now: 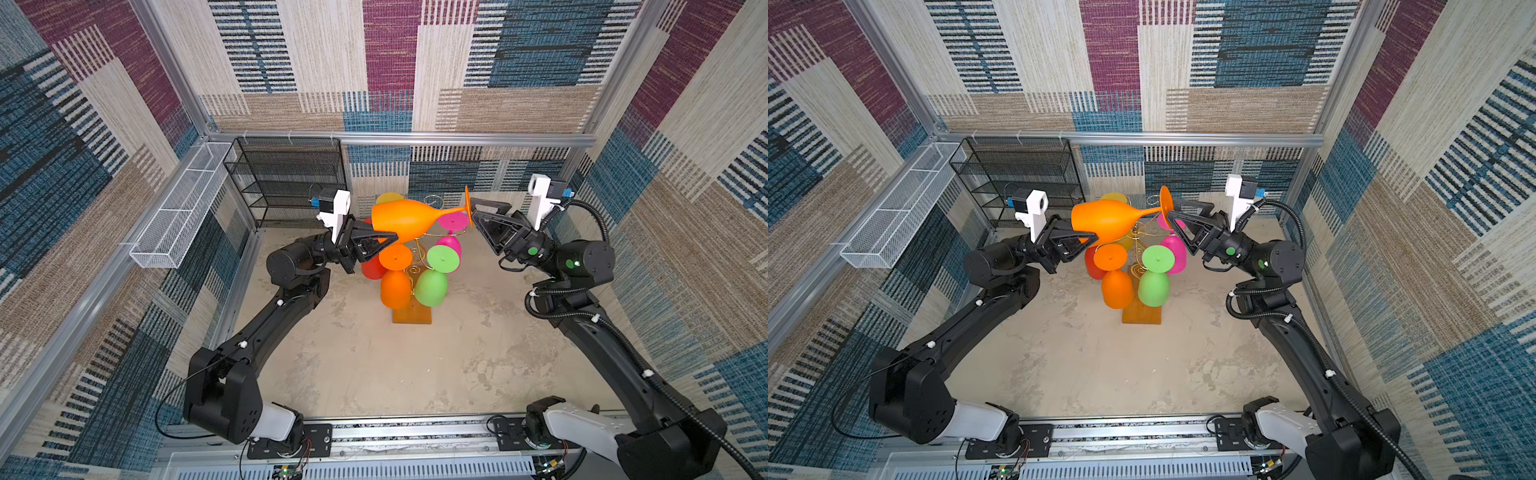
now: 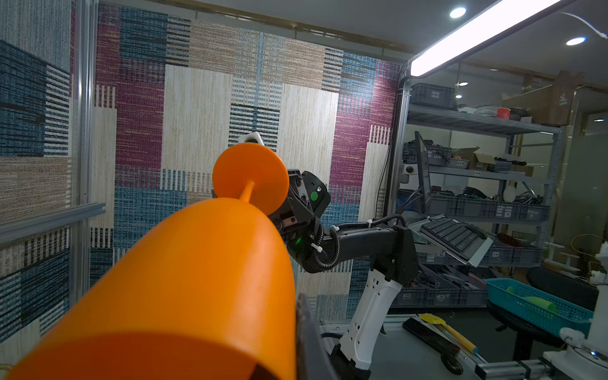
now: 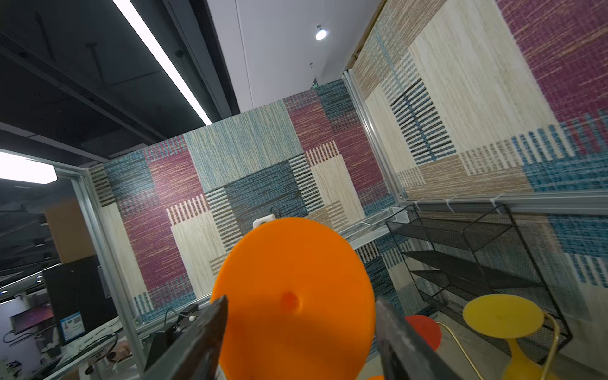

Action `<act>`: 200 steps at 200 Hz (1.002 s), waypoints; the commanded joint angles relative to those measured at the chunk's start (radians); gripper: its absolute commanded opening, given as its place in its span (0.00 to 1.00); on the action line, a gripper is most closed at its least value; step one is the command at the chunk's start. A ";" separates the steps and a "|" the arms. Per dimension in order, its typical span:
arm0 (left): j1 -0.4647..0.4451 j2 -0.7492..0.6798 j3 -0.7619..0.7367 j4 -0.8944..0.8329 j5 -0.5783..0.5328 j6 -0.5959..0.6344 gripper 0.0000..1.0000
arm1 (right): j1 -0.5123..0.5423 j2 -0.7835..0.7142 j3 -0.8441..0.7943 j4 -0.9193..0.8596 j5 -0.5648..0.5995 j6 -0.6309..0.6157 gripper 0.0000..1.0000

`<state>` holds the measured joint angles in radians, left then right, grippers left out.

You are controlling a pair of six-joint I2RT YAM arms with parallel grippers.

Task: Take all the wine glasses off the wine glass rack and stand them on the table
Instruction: 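Grasp the orange glass bowl with the left gripper while right holds the foot, then carry the orange glass toward the robot and down with the left gripper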

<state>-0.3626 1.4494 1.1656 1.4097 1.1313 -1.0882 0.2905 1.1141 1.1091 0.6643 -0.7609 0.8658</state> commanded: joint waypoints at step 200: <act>-0.532 -0.245 0.418 -2.193 -0.812 1.385 0.00 | -0.171 -0.125 0.060 -0.830 0.716 -0.436 0.98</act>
<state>-0.8108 1.1915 1.5494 -0.5011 0.5827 0.1364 0.1387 0.9779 1.1690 -0.1356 -0.0525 0.4366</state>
